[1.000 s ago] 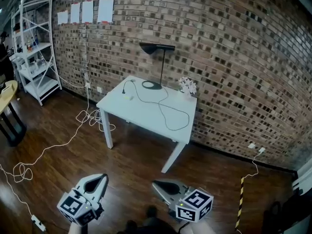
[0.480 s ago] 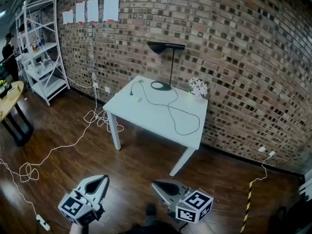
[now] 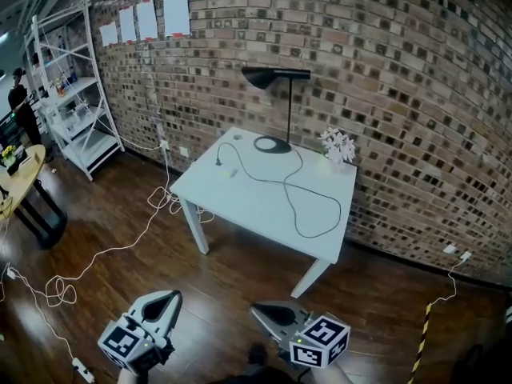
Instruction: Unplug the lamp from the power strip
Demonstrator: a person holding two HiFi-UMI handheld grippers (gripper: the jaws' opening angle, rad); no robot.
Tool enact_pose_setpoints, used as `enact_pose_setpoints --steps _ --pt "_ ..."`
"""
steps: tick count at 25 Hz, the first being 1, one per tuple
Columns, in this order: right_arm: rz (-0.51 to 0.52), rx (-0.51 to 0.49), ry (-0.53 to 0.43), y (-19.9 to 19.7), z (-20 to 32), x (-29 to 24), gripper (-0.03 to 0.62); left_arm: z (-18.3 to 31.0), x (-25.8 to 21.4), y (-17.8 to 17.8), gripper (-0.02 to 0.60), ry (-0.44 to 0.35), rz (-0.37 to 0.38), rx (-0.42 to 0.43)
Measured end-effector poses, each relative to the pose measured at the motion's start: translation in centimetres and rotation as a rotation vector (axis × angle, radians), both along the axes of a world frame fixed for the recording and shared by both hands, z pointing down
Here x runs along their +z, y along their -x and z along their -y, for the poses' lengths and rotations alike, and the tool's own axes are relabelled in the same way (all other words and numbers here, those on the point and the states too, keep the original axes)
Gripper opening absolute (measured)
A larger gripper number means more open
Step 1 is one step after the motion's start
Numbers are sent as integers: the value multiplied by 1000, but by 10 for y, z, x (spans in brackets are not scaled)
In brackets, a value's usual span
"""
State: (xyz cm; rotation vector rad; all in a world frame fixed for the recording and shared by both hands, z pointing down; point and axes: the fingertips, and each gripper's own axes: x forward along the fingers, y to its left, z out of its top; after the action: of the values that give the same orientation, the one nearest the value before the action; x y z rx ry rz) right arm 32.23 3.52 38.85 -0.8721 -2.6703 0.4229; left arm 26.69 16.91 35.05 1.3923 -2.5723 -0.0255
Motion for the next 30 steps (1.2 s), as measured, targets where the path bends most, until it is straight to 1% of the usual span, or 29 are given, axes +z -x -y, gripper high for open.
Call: enact_pose_setpoints --steps 4,9,14,19,21,24,28,30 --pt "-16 -25 24 21 23 8 0 21 3 14 1 41 -16 -23" --pt "15 -39 26 51 55 5 0 50 0 33 2 77 -8 -36" --pt "19 -78 35 67 66 8 0 67 1 50 2 103 1 -66" --pt "25 -99 7 80 65 15 0 65 1 61 2 123 2 -76" --pt "23 -105 -6 88 63 18 0 63 1 65 0 124 6 -67" --pt "36 -108 -54 98 58 18 -2 61 3 73 0 104 2 -53" --pt "53 -110 -96 111 49 13 0 60 7 85 -3 70 -11 0" --pt "49 -91 -106 120 46 12 -1 57 8 95 -5 49 -22 24"
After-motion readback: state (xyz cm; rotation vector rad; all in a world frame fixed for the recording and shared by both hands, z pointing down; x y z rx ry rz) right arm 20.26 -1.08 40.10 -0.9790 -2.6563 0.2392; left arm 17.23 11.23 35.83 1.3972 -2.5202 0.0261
